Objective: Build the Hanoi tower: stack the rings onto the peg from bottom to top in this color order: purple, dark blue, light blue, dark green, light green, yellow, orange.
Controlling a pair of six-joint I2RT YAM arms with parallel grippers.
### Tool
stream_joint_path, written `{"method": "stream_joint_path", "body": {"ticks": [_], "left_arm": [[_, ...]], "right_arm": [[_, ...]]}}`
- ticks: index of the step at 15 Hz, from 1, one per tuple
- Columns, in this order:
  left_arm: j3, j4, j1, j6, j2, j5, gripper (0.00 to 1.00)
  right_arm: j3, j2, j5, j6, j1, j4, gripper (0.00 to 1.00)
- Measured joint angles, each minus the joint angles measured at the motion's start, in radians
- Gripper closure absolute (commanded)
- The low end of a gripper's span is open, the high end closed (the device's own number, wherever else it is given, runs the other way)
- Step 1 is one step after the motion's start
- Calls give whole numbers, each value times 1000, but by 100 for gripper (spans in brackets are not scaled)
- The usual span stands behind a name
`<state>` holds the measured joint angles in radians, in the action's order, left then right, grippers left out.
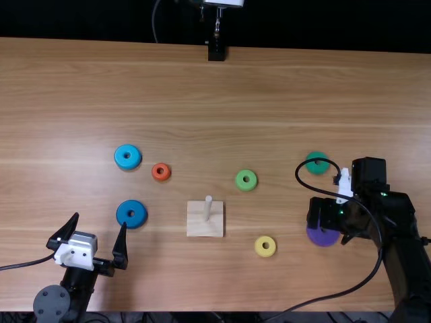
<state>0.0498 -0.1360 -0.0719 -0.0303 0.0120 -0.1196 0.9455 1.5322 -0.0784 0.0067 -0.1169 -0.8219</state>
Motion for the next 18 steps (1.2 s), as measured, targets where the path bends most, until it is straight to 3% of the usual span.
{"method": "stream_joint_path", "body": {"ticks": [17,18], "left_arm": [[0,0,0,1,0,0,0],[0,0,0,0,0,0,0]], "right_arm": [[18,159,5,3,0,7,0],[18,159,5,3,0,7,5]]}}
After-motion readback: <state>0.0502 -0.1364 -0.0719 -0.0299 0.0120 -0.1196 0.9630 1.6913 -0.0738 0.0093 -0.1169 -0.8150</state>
